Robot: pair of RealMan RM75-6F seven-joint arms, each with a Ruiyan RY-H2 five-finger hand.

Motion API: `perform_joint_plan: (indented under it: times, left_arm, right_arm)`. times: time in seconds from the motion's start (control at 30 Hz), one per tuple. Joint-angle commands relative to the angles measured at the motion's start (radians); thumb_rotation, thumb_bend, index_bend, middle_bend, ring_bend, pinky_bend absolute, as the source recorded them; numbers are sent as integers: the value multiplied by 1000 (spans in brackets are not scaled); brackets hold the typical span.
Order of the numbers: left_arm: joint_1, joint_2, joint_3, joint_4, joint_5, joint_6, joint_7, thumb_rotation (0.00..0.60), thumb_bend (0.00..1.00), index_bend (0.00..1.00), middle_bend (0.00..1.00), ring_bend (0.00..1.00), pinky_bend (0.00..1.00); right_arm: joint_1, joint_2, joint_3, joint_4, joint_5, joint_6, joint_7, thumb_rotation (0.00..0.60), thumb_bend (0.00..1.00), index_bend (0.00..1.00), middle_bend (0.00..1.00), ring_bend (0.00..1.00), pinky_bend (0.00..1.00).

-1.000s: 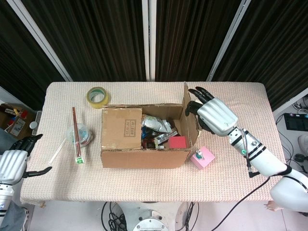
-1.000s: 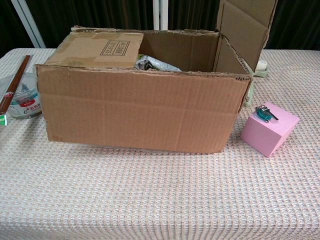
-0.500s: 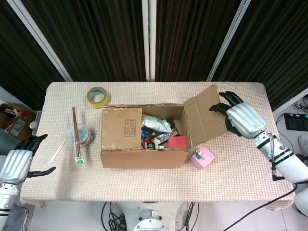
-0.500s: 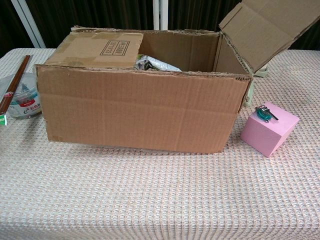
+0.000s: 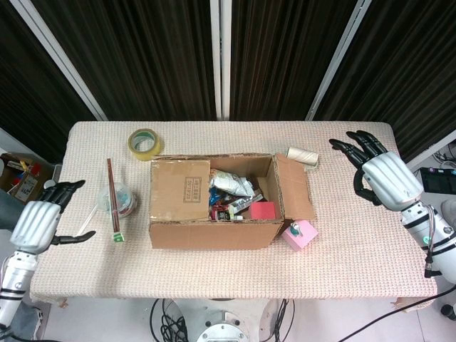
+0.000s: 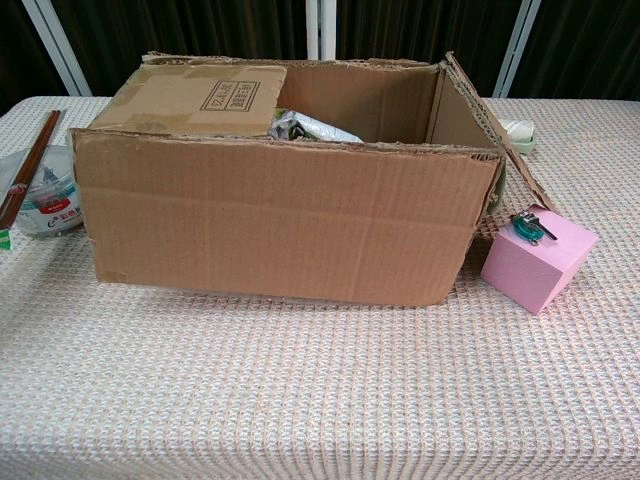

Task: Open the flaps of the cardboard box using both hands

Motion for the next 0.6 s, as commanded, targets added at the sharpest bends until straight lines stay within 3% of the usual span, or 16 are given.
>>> perform_joint_plan:
  times: [0.03, 0.33, 0.6]
  left_arm:
    - [-117, -25, -75, -37, -39, -108, 49, 439, 0, 109, 174, 138, 209]
    - [-390, -155, -218, -33, -226, -339, 141, 439, 0, 109, 174, 138, 209]
    - [-574, -271, -250, 46, -261, -481, 147, 440, 0, 110, 174, 137, 209]
  right_arm:
    - [-38, -4, 7, -21, -9, 59, -29, 600, 896, 0, 14, 0, 0]
    - [-117, 41, 21, -67, 22, 156, -77, 600, 893, 0, 0, 0, 0]
    - [-168, 53, 21, -66, 8, 213, -26, 600, 871, 0, 0, 0, 0]
